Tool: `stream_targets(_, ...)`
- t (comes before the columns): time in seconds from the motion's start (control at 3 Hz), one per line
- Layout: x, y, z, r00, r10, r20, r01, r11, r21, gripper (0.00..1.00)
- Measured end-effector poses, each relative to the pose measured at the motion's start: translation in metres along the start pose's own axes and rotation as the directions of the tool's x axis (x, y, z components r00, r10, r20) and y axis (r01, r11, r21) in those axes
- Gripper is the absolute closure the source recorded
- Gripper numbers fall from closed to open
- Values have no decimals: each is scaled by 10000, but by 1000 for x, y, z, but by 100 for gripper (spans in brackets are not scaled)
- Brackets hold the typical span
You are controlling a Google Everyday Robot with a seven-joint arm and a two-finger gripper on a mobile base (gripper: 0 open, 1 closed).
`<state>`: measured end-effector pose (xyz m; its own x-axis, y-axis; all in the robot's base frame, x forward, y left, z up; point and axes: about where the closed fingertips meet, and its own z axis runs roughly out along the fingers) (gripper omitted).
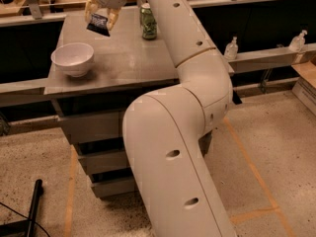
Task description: Place rxbar blueberry into white bowl
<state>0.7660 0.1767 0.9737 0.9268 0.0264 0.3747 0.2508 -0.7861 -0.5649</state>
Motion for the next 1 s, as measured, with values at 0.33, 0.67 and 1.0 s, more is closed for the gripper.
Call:
stream_targets(0.33, -9, -30, 7, 9981, -556, 262, 545, 9978, 380, 100)
stream_targets(0.67, -21, -49, 15, 9933, -1022, 536, 998, 9940, 456, 84)
stream_targets(1.0, -38, -66, 27, 9822, -1645, 908, 1611, 9860, 439, 61)
